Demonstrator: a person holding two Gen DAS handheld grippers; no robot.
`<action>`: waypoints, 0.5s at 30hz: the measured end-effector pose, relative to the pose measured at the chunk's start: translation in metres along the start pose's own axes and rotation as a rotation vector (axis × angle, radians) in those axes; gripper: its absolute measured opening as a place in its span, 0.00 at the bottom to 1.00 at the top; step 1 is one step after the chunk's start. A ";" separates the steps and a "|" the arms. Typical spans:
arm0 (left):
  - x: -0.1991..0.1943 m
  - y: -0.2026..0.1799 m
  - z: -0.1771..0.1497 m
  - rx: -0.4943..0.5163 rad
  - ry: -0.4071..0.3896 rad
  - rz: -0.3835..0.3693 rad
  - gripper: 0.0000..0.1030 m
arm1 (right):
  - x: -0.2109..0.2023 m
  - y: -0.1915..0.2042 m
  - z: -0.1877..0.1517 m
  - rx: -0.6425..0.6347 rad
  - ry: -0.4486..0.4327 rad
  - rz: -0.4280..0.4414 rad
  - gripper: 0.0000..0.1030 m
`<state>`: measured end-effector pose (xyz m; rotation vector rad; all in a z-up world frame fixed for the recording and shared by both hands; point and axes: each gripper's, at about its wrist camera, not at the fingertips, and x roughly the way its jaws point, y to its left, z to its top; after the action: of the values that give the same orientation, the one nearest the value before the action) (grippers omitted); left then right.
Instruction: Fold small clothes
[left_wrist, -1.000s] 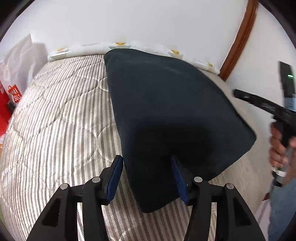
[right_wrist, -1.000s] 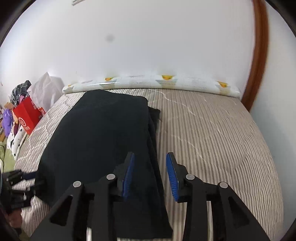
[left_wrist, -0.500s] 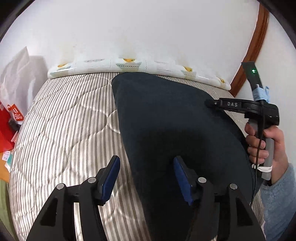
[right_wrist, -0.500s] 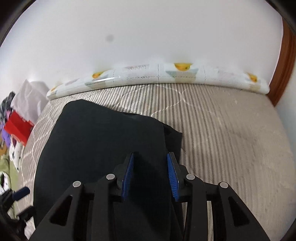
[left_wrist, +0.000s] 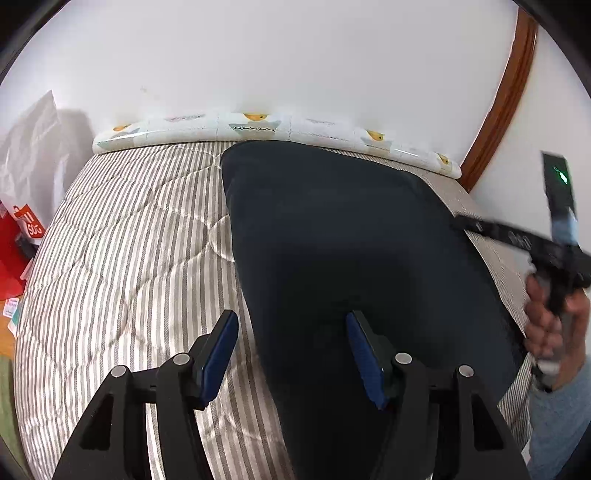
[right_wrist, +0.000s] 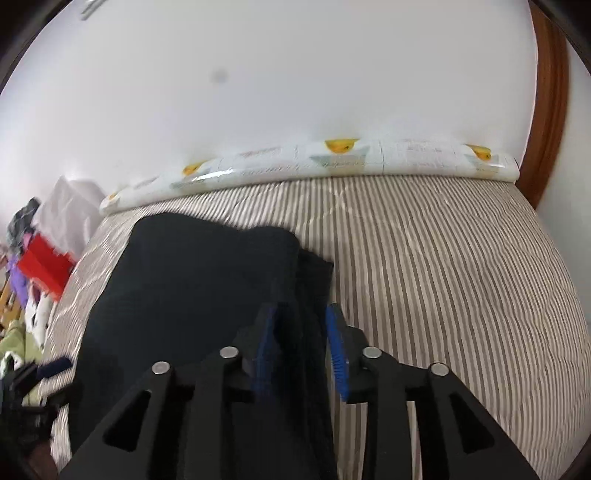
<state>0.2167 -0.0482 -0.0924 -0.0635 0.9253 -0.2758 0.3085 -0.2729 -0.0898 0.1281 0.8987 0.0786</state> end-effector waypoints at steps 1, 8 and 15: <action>-0.003 -0.002 -0.004 0.000 -0.004 0.003 0.57 | -0.009 0.000 -0.010 -0.003 0.005 0.008 0.32; -0.034 -0.015 -0.030 0.006 -0.026 0.079 0.57 | -0.038 -0.003 -0.098 -0.023 0.022 -0.099 0.41; -0.085 -0.038 -0.056 -0.010 -0.076 0.094 0.64 | -0.117 -0.001 -0.122 0.038 -0.056 -0.192 0.43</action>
<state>0.1159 -0.0588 -0.0528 -0.0397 0.8517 -0.1807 0.1402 -0.2786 -0.0745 0.0789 0.8526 -0.1199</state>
